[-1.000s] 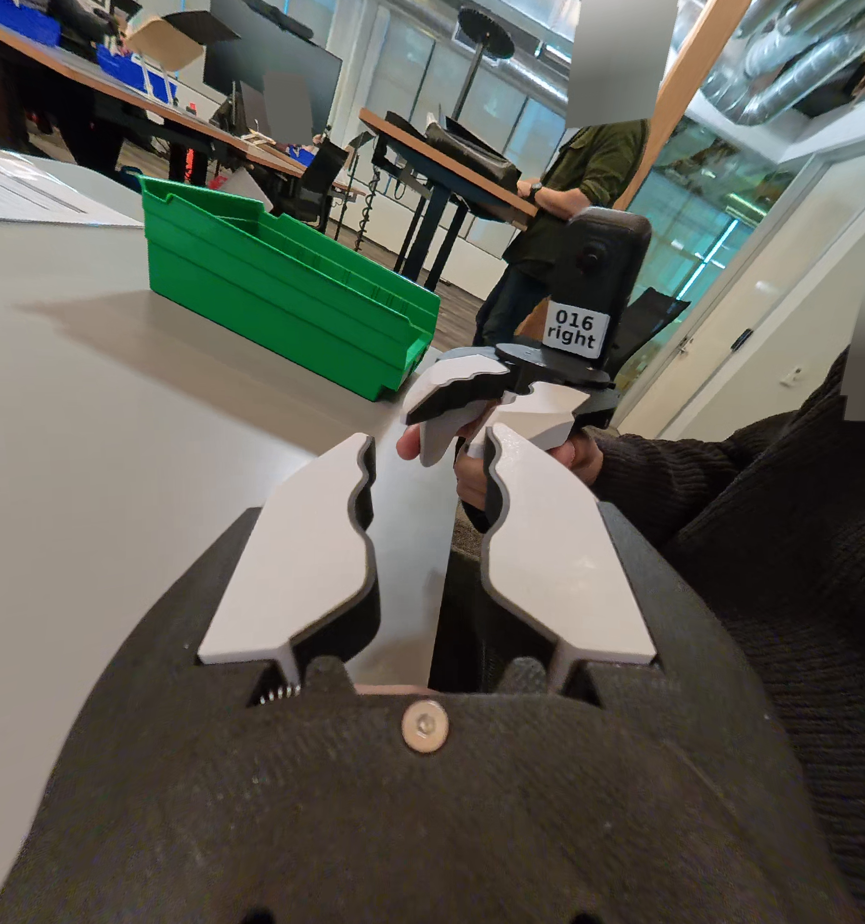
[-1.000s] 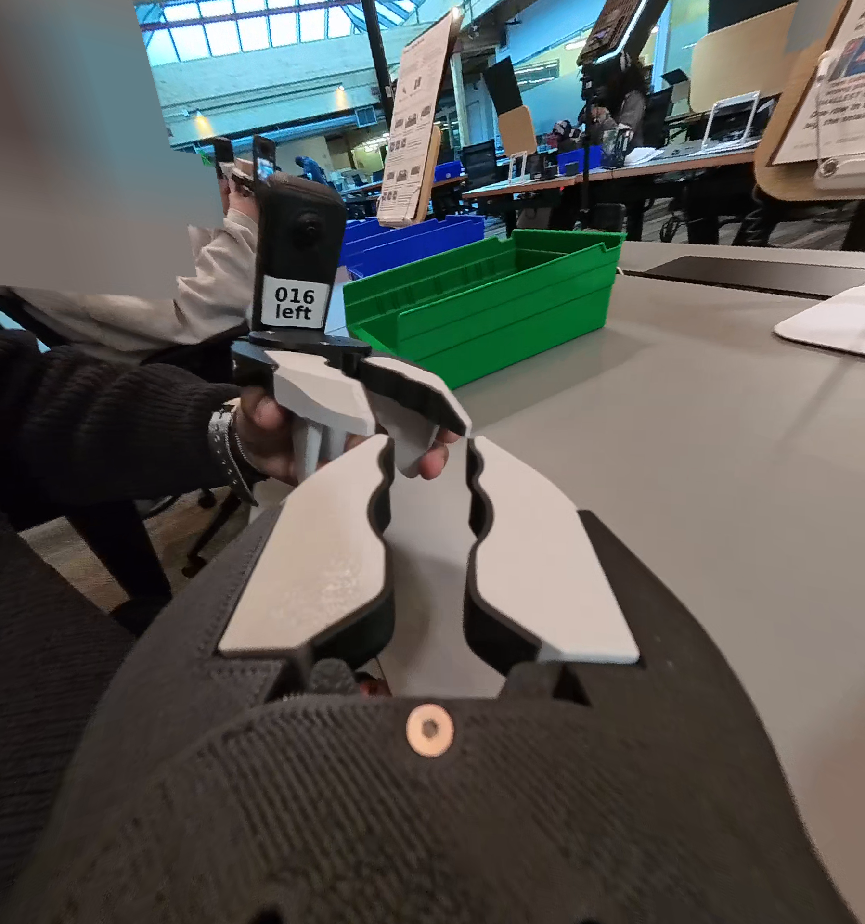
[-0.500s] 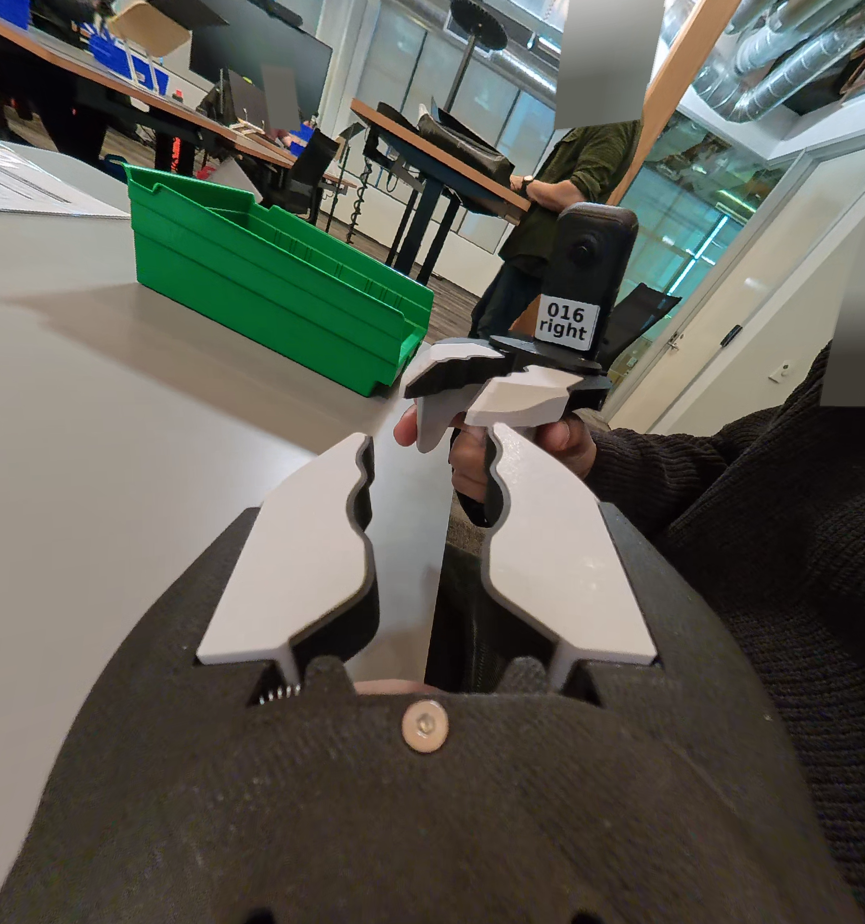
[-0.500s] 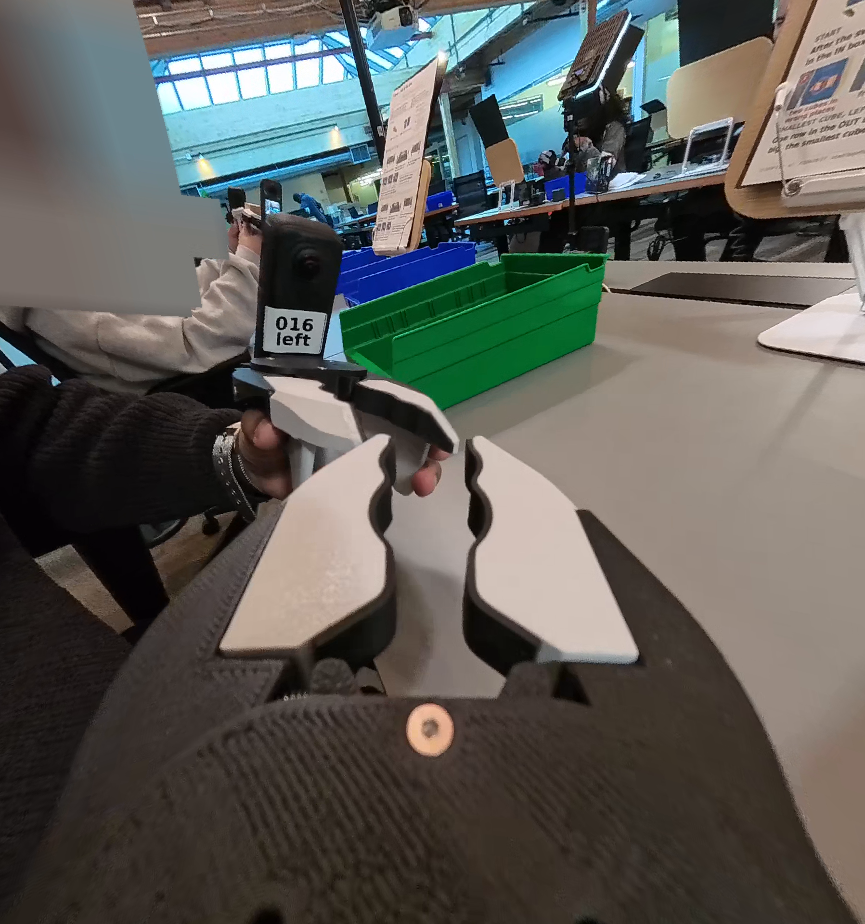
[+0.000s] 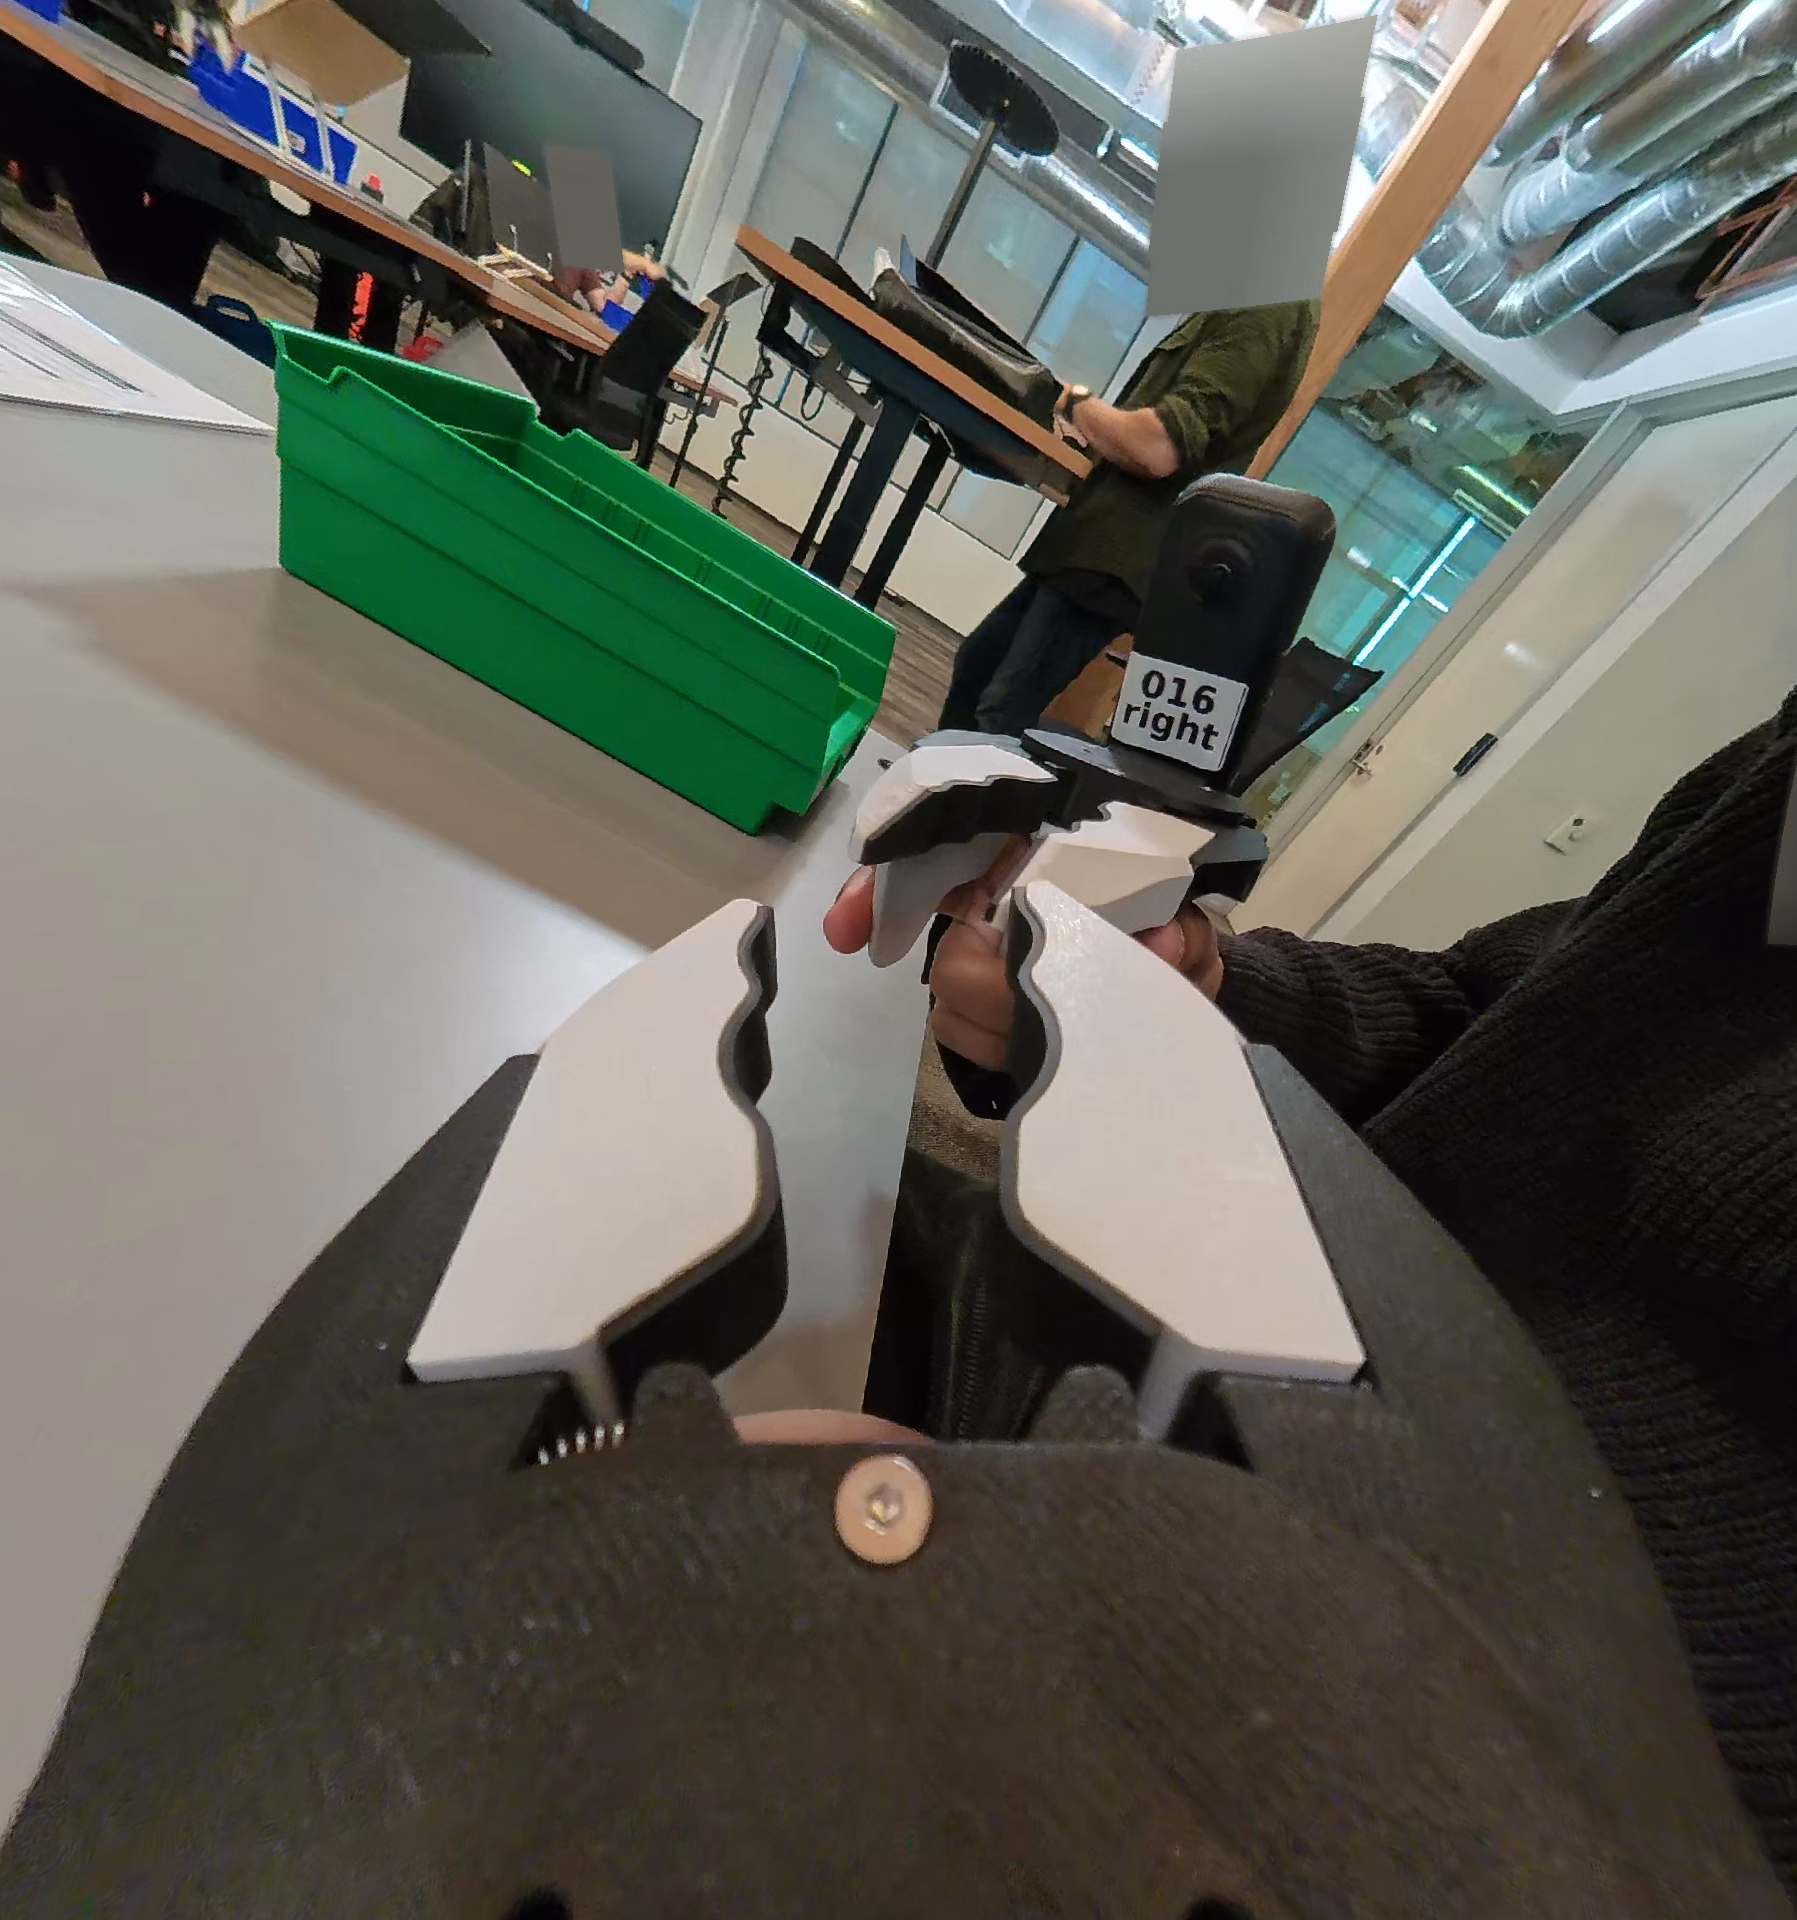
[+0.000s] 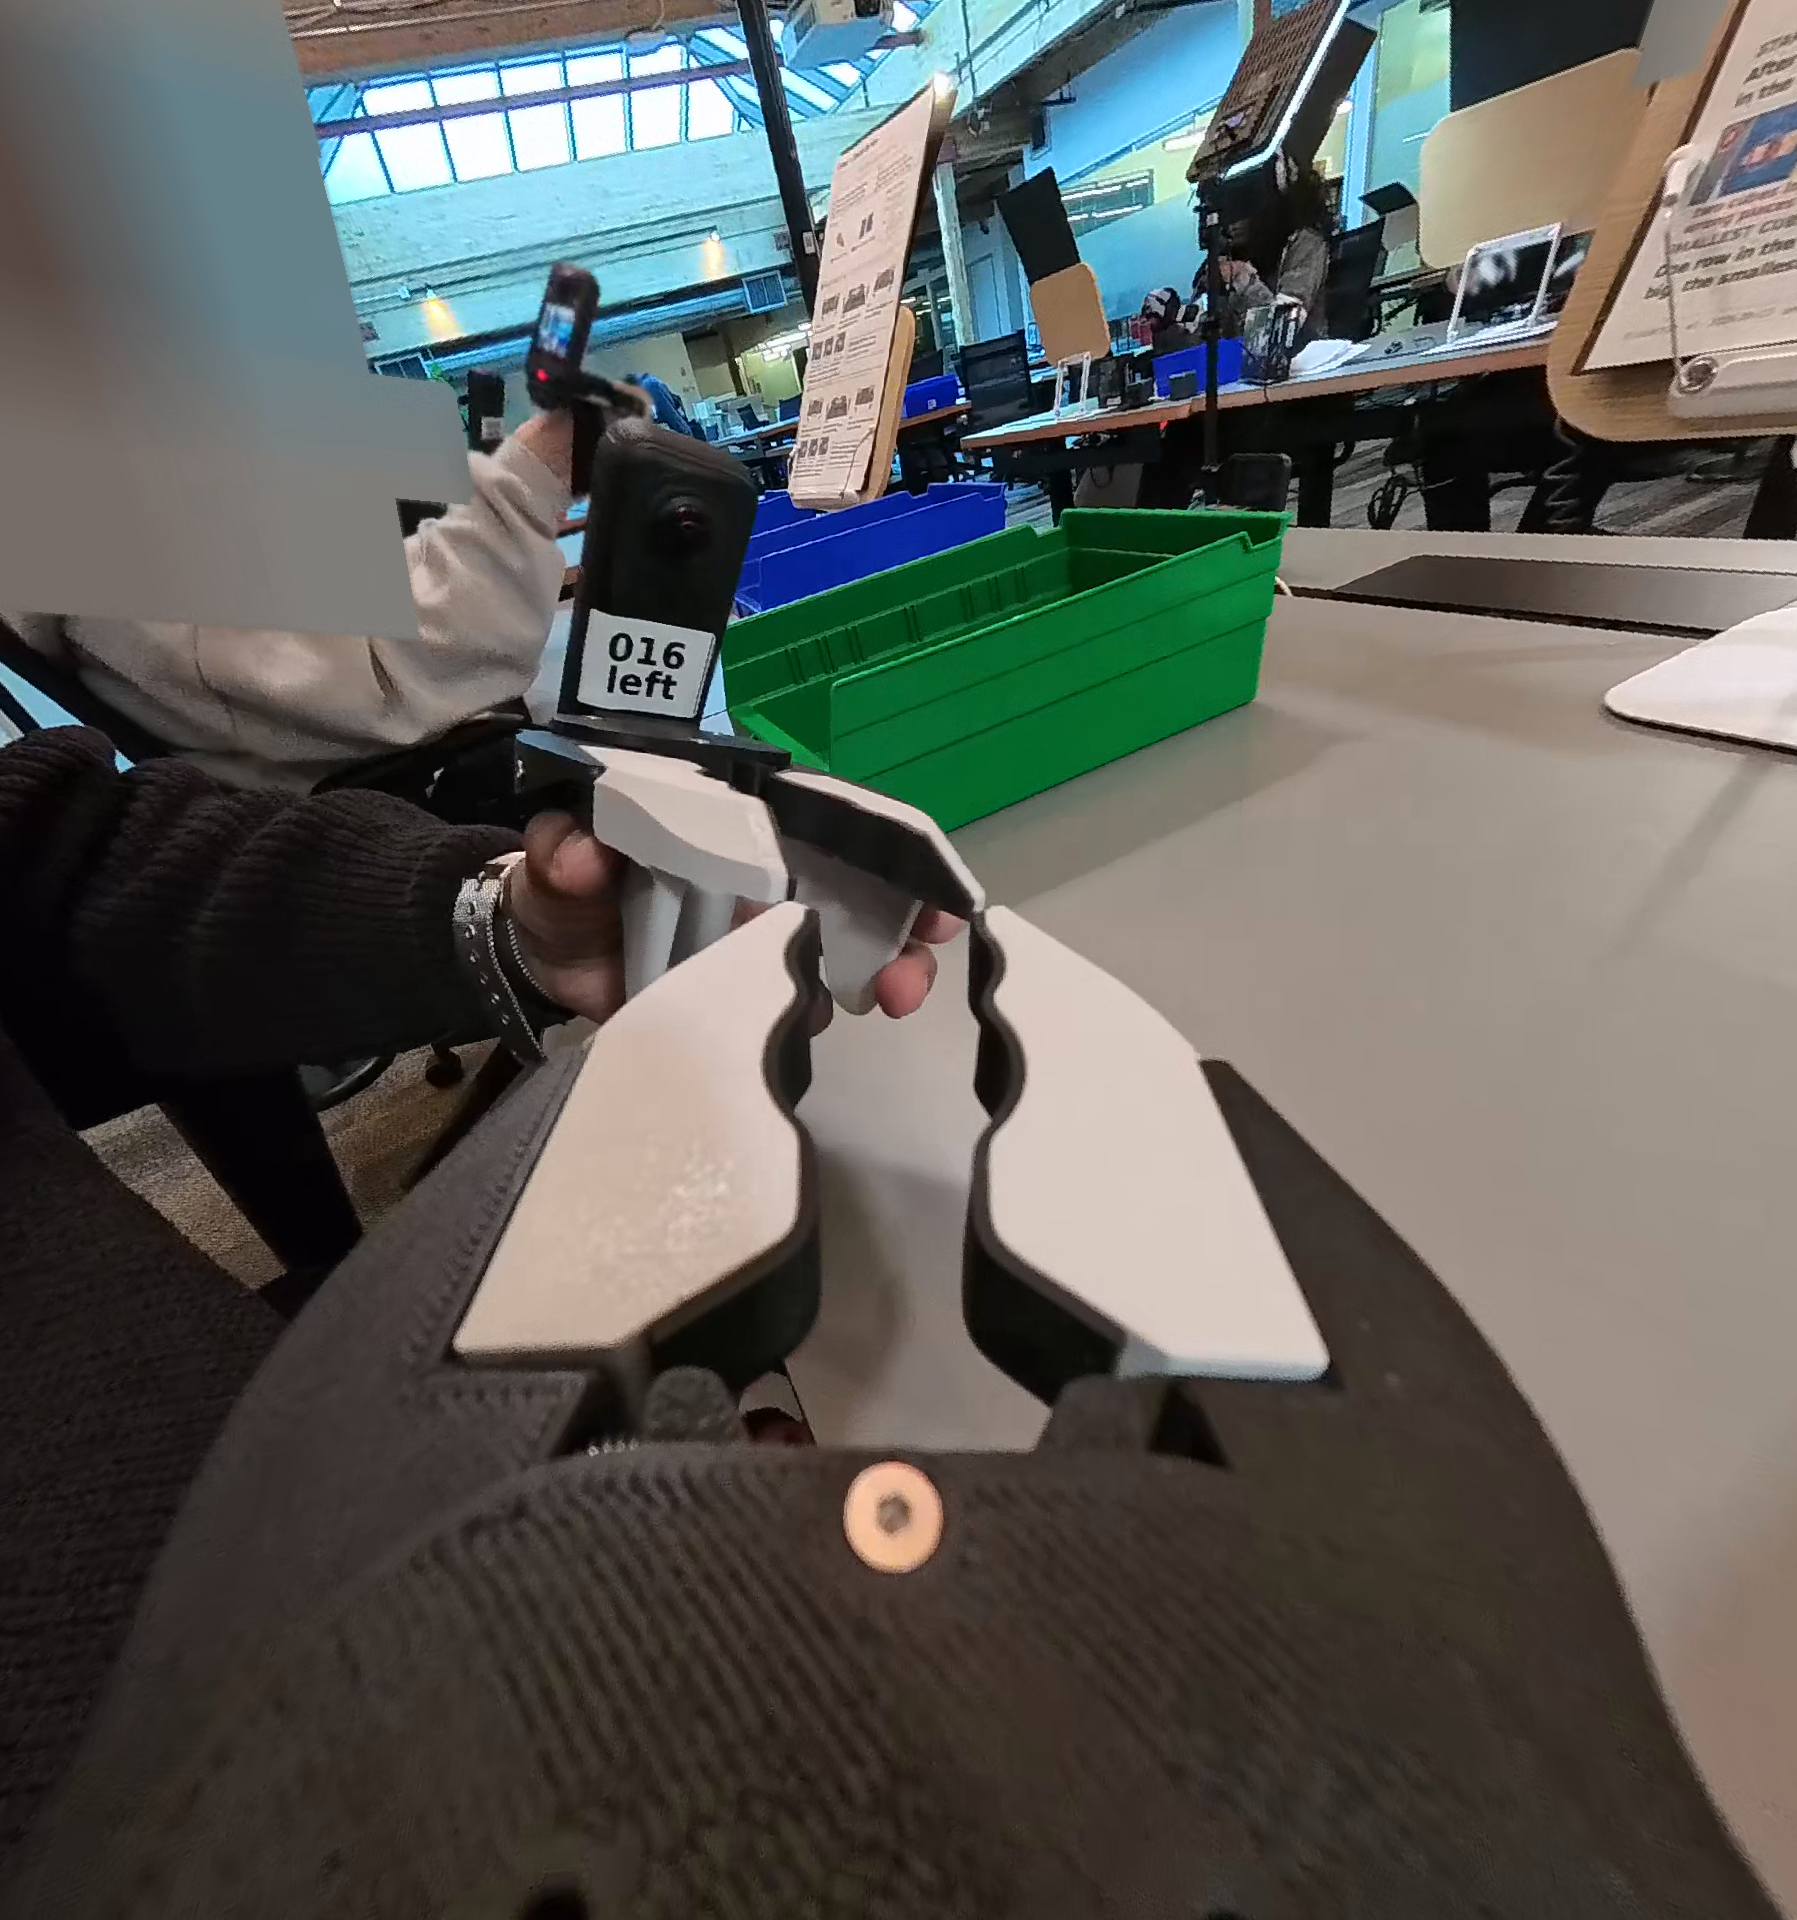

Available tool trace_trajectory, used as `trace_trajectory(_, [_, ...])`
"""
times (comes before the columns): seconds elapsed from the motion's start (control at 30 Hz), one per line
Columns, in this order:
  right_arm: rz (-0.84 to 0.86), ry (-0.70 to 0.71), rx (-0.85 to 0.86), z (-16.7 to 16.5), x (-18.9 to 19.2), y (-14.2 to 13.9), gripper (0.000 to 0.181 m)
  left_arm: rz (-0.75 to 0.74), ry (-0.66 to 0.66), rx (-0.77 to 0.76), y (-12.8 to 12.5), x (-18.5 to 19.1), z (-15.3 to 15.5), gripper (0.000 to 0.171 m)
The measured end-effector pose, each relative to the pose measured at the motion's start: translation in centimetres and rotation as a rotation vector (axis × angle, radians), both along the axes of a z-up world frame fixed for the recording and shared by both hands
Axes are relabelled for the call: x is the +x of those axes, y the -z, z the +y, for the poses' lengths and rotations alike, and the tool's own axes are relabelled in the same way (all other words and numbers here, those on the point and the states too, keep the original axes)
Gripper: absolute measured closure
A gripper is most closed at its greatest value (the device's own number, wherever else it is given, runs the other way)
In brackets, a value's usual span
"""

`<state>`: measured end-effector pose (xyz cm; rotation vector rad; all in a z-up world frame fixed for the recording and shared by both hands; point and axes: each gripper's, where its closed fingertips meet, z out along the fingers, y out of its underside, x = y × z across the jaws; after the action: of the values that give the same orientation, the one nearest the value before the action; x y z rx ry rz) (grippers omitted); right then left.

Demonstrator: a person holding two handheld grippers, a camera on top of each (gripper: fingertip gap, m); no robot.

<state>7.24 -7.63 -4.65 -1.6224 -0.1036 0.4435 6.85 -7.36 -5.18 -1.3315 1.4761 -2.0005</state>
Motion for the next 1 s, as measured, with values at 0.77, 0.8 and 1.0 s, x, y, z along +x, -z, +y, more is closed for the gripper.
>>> trace_trajectory(0.77, [-0.003,0.0,-0.003,0.03,-0.07,0.06,0.155,0.017,0.02,-0.01,0.22,-0.02,-0.26,0.127])
trace_trajectory(0.8, [-0.002,0.0,-0.003,0.03,-0.08,0.06,0.155,0.018,0.02,-0.011,0.22,-0.02,-0.25,0.127])
trace_trajectory(1.0, [-0.003,0.0,-0.004,0.03,-0.08,0.09,0.155,0.018,0.02,-0.01,0.23,-0.03,-0.25,0.127])
